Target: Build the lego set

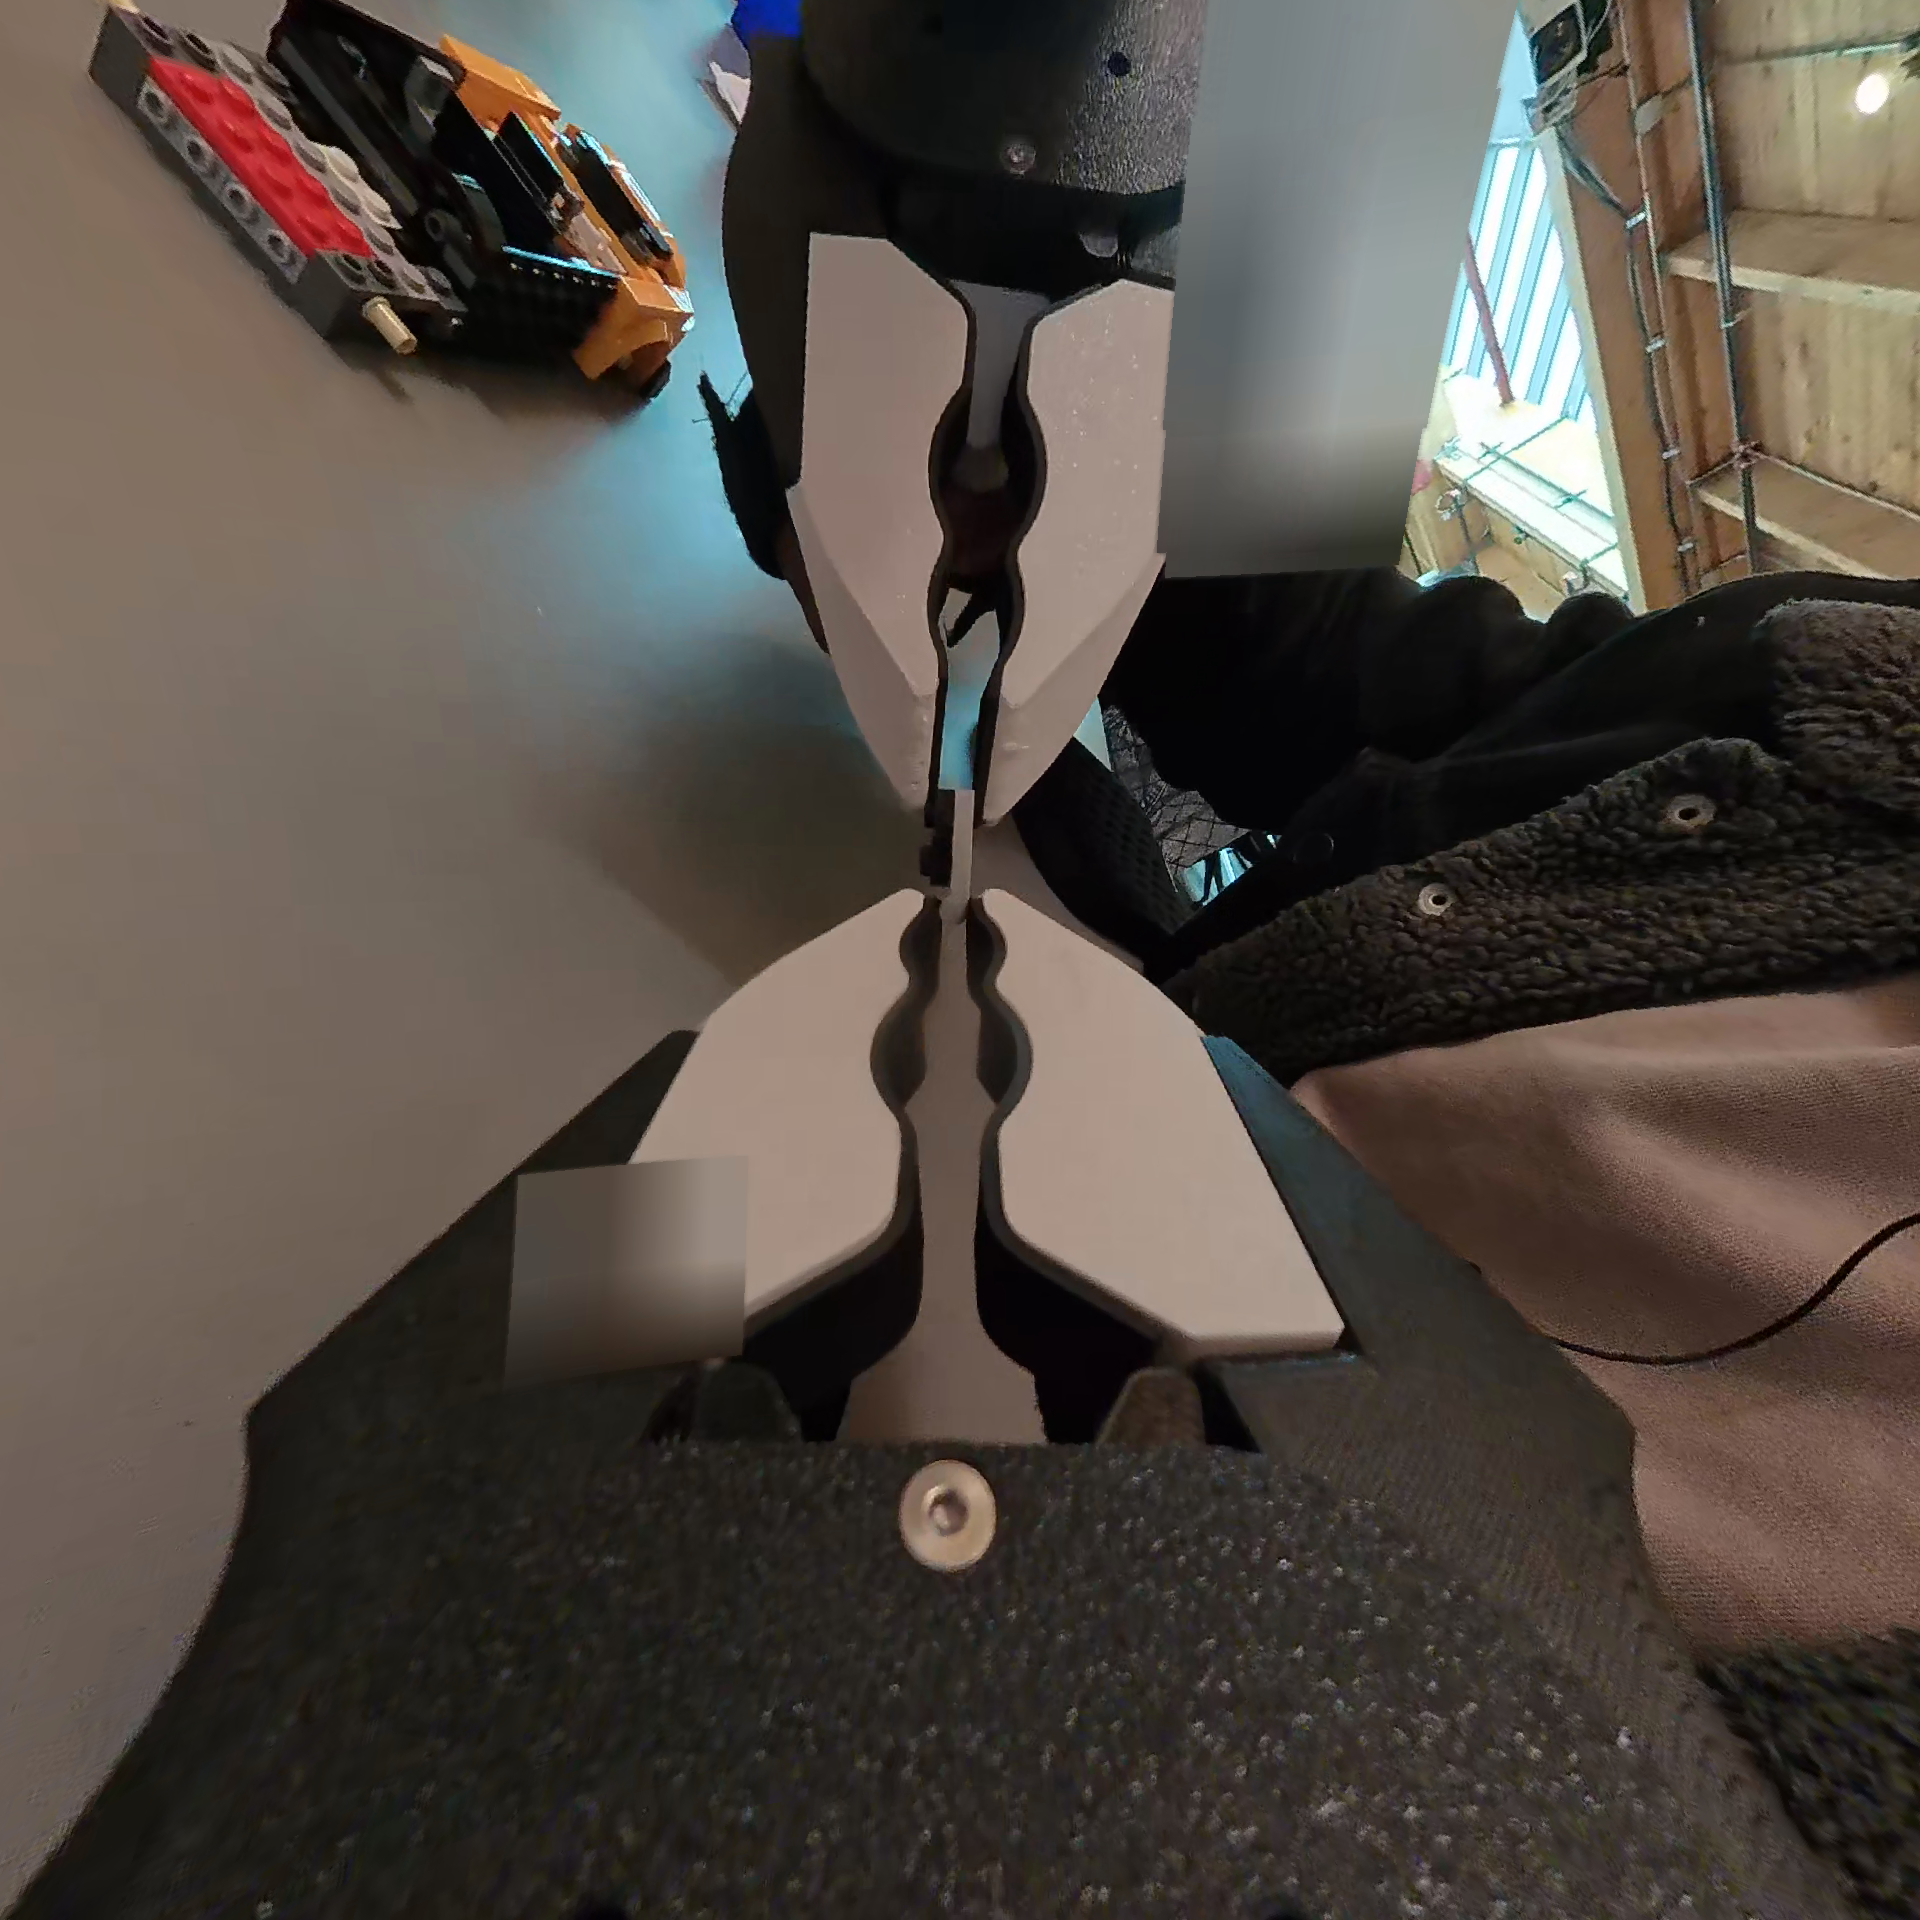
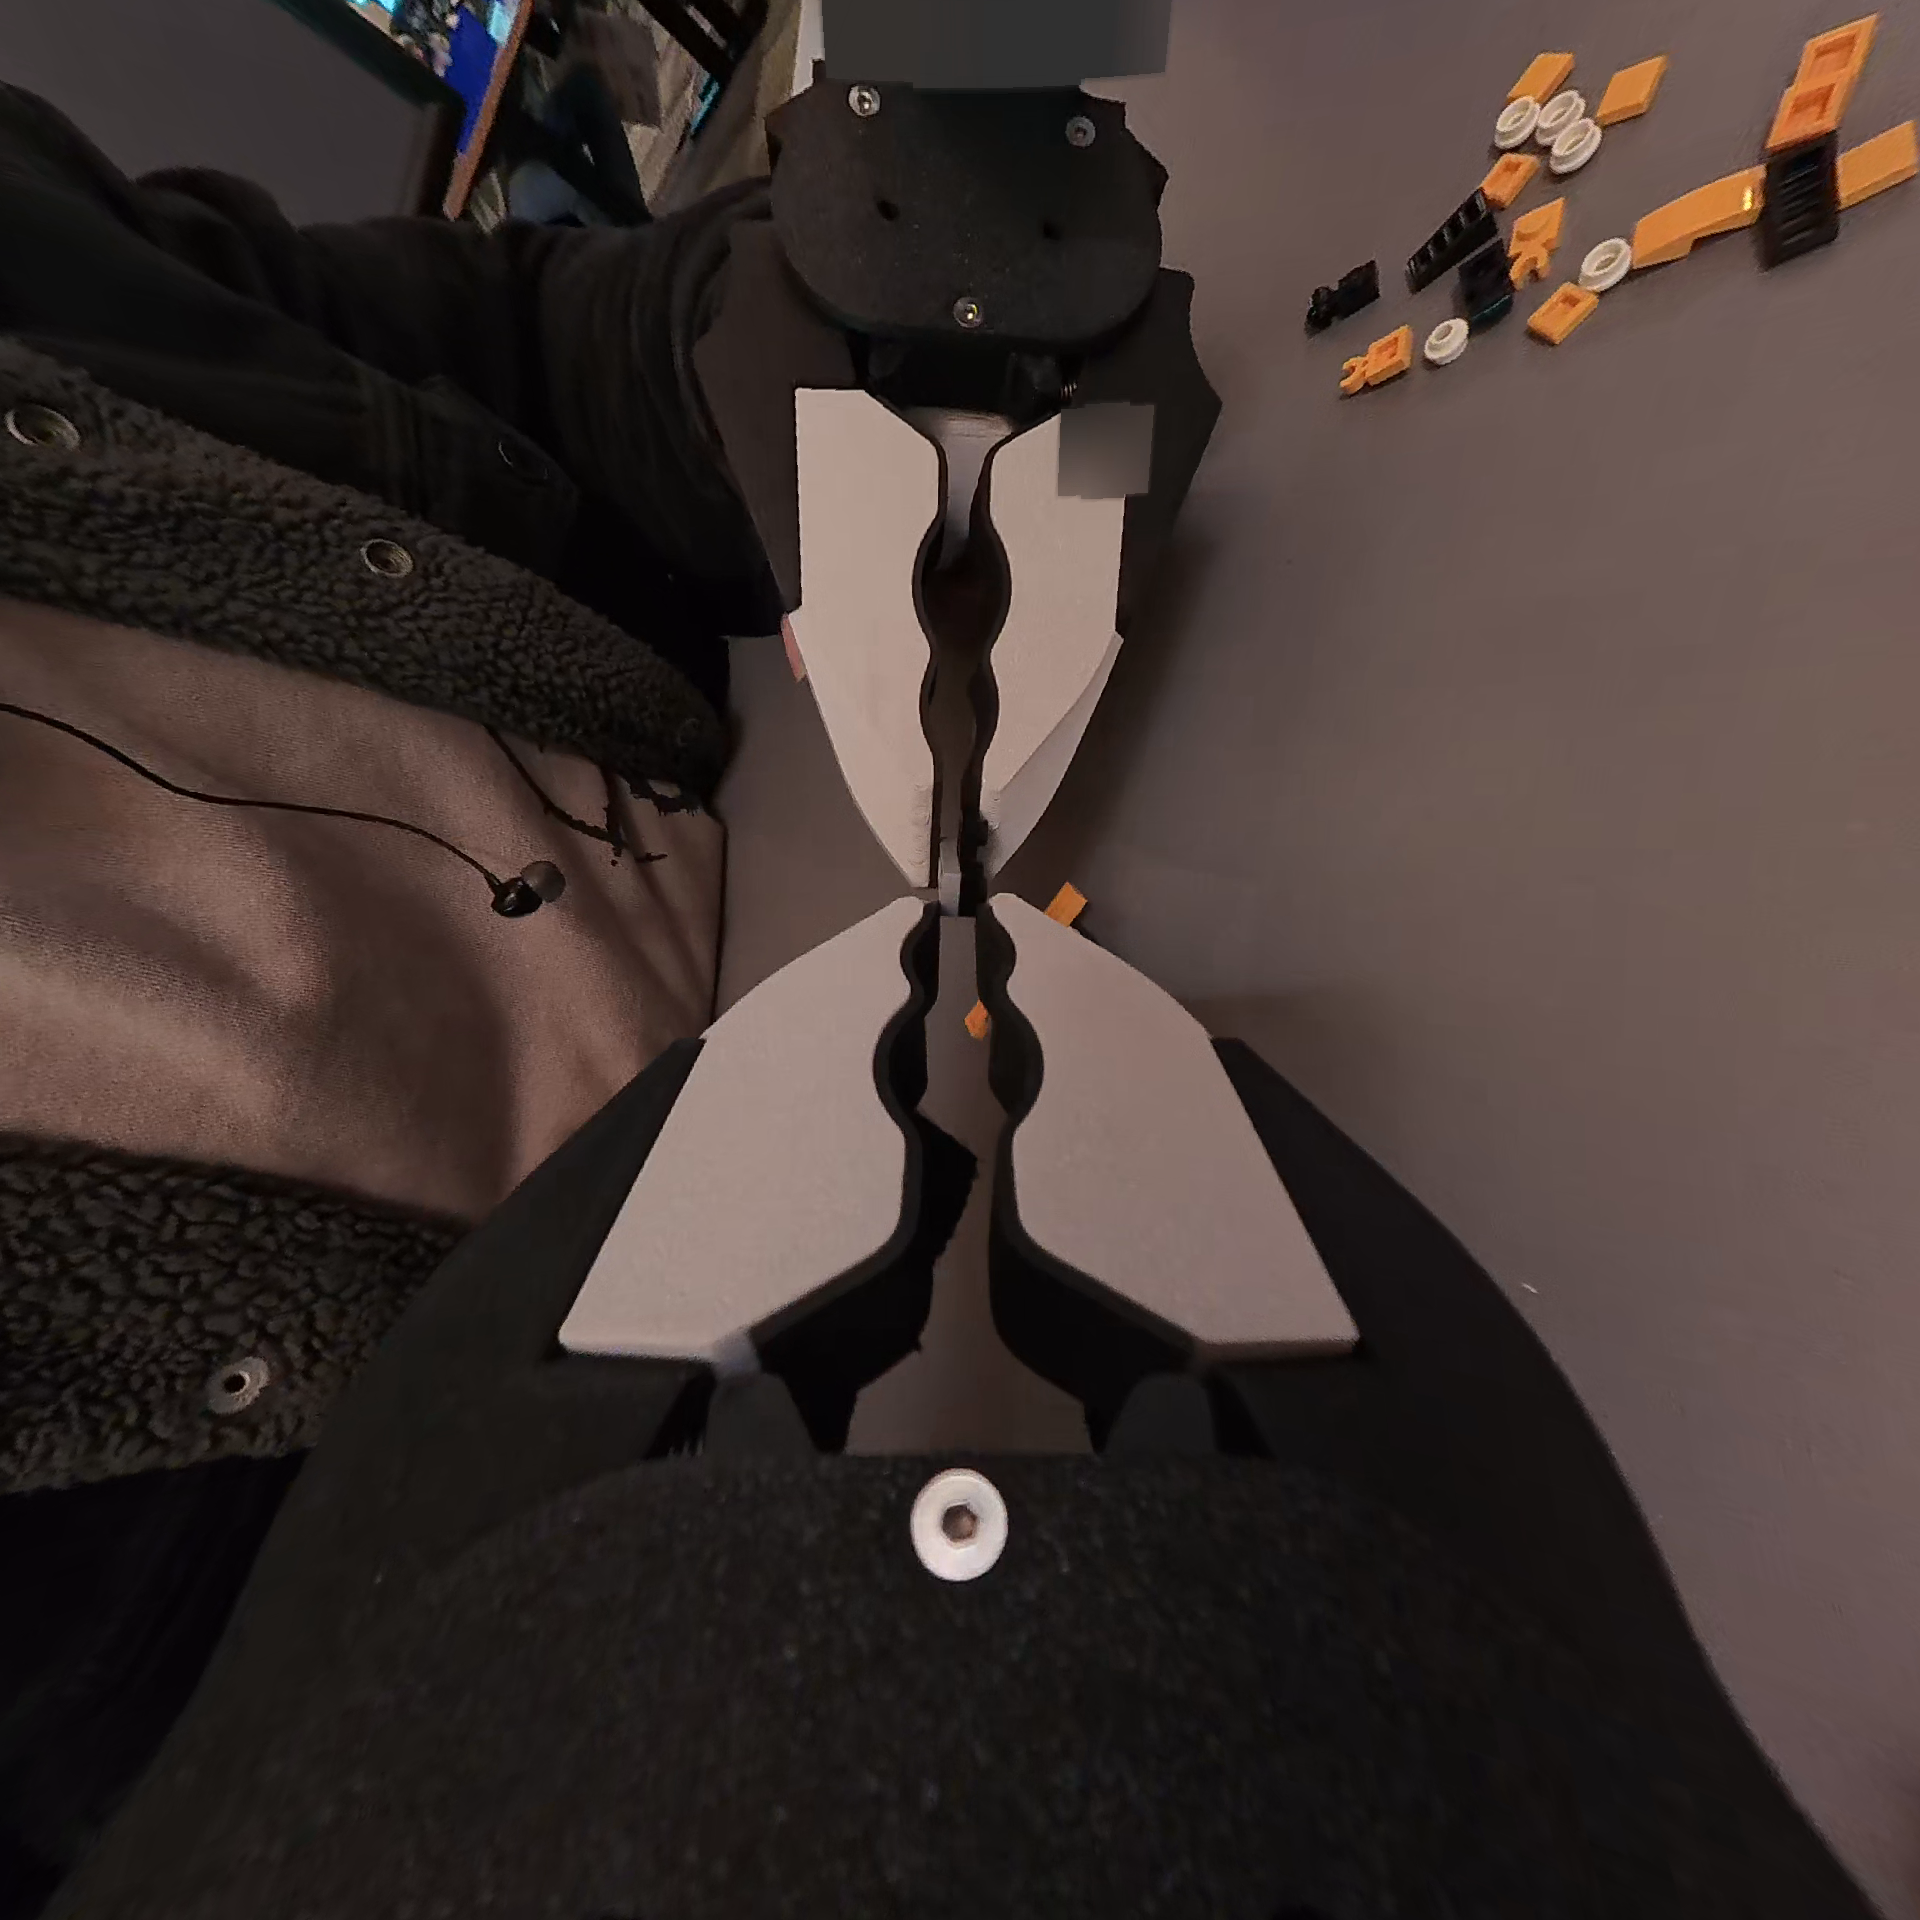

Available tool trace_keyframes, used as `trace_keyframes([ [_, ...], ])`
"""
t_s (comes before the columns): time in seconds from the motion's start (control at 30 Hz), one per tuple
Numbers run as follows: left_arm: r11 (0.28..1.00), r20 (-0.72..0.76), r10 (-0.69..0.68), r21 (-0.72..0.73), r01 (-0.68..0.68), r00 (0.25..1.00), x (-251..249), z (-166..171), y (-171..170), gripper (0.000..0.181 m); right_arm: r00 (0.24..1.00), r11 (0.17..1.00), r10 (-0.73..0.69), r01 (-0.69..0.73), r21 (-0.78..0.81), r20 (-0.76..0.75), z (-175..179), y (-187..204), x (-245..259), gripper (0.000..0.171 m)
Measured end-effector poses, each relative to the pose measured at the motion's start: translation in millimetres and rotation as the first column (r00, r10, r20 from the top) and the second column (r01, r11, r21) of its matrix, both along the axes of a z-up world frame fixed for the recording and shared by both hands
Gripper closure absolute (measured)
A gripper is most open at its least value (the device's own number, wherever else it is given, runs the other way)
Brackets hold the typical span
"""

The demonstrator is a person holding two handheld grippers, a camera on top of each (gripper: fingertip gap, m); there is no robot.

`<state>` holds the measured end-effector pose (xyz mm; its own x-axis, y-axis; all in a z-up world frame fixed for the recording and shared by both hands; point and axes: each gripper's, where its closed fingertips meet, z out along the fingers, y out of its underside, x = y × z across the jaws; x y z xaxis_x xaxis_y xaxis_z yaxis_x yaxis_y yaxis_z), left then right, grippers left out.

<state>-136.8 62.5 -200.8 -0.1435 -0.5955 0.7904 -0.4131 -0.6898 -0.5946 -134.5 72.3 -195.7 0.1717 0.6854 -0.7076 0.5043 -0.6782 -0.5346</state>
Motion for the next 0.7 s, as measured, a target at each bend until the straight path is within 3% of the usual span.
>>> trace_keyframes([
  [0.7,0.987,0.053,0.001,-0.159,0.008,0.999,-0.1,9.4,0.2,0.177,0.987,0.996,-0.080,0.083,0.013,-0.138,7.9,2.5,-4.5,0.159],
])
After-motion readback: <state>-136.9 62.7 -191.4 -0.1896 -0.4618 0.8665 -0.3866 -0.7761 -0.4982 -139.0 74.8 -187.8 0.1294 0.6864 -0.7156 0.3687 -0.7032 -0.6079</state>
